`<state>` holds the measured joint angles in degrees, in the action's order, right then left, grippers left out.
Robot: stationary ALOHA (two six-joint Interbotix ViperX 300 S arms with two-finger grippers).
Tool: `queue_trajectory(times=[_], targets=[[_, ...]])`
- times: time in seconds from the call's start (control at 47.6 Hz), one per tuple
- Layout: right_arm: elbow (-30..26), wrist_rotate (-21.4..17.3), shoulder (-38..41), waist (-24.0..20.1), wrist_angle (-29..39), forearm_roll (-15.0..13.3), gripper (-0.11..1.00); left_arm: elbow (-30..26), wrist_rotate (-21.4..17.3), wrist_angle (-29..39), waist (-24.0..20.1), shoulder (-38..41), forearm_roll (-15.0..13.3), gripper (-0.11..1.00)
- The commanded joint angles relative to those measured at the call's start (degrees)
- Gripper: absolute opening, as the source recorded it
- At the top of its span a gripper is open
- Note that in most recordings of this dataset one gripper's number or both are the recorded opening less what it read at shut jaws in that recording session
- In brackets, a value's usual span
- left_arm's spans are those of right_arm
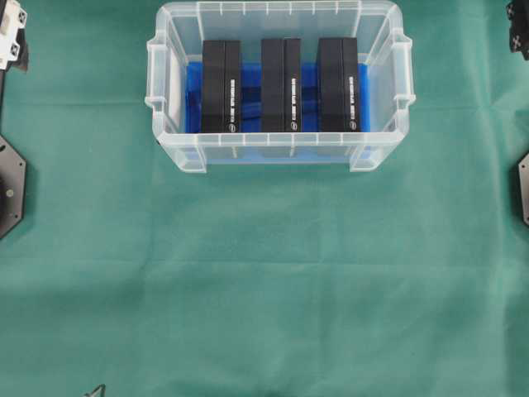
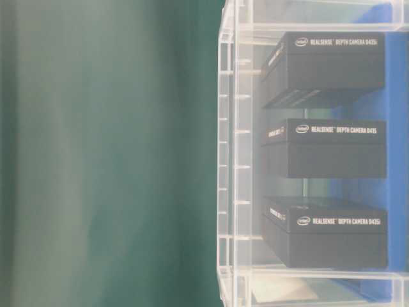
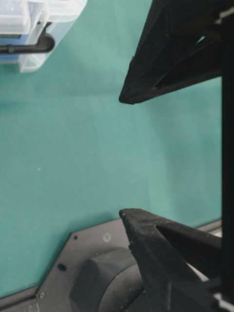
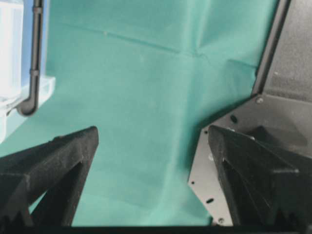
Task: Take the box out of the case with both arms.
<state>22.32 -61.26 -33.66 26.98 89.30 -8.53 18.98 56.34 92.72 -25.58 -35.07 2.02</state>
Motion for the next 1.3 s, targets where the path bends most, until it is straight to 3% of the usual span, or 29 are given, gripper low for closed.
queue_trajectory(times=[0.0, 0.336, 0.568, 0.736, 0.988, 1.283], targets=[[-0.7, -0.1, -0.2, 0.2, -0.1, -0.3, 0.97, -0.6, 0.5, 0.0, -0.1, -0.2, 0.1, 0.91], [-1.1, -2.0, 0.6, 0.2, -1.1, 0.4, 0.97, -1.3, 3.2, 0.0, 0.2, 0.8, 0.0, 0.91], [-2.9, -5.8, 5.3, -1.9, -7.3, 1.1, 0.97, -5.0, 9.4, -0.4, 2.2, 7.0, 0.2, 0.91], [-7.2, -7.7, 12.1, -4.7, -10.7, 1.2, 0.97, -8.9, 10.5, -0.5, 4.7, 12.9, 0.3, 0.91], [-15.1, -7.7, 22.0, -7.3, -11.5, 1.5, 0.97, -15.4, 12.5, -1.7, 6.9, 20.3, 0.6, 0.91], [-22.1, -7.6, 28.3, -8.8, -11.5, 1.7, 0.97, -22.3, 12.7, -5.5, 8.6, 29.1, 0.6, 0.91]])
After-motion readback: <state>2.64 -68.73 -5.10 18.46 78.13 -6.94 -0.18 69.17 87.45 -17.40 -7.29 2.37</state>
